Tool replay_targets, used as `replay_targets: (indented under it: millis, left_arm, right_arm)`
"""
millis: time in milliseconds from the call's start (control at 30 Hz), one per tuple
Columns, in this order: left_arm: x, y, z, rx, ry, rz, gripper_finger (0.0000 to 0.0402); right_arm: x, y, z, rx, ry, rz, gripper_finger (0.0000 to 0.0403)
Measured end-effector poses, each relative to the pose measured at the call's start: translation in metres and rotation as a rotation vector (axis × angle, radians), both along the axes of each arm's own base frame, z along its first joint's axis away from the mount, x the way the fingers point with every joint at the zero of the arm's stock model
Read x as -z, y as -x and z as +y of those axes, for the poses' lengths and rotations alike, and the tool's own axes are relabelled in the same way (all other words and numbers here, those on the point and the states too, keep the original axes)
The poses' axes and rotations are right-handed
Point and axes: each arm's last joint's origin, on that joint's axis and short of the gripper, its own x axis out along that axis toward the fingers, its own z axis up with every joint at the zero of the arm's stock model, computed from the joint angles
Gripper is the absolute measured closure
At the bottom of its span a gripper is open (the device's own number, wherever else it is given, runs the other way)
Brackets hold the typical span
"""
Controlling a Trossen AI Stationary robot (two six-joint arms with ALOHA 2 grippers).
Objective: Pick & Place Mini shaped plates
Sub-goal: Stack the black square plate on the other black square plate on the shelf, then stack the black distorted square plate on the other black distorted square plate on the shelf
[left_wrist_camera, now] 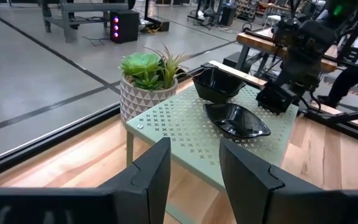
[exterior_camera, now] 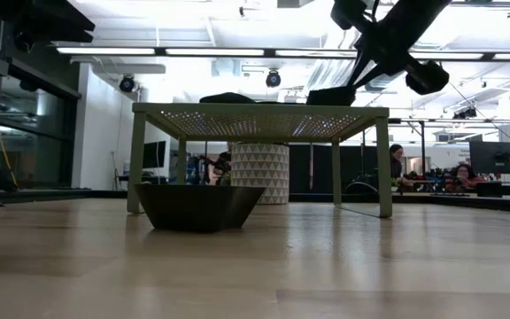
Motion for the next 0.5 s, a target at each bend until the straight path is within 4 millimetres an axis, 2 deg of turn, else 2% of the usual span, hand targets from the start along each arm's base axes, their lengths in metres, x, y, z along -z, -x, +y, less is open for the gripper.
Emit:
replay_targets:
  millis: [333, 500]
  left_arm:
    - [0.0, 0.0, 0.0, 0.0, 0.0, -0.001, 0.0266]
    - [0.0, 0.0, 0.0, 0.003, 0.006, -0.001, 0.0266]
  right_arm:
    - [-0.001, 0.001, 0.0, -0.028, 0.033, 0.005, 0.033]
    - [-0.013, 0.011, -0.001, -0.047, 0.102, -0.027, 0.0316]
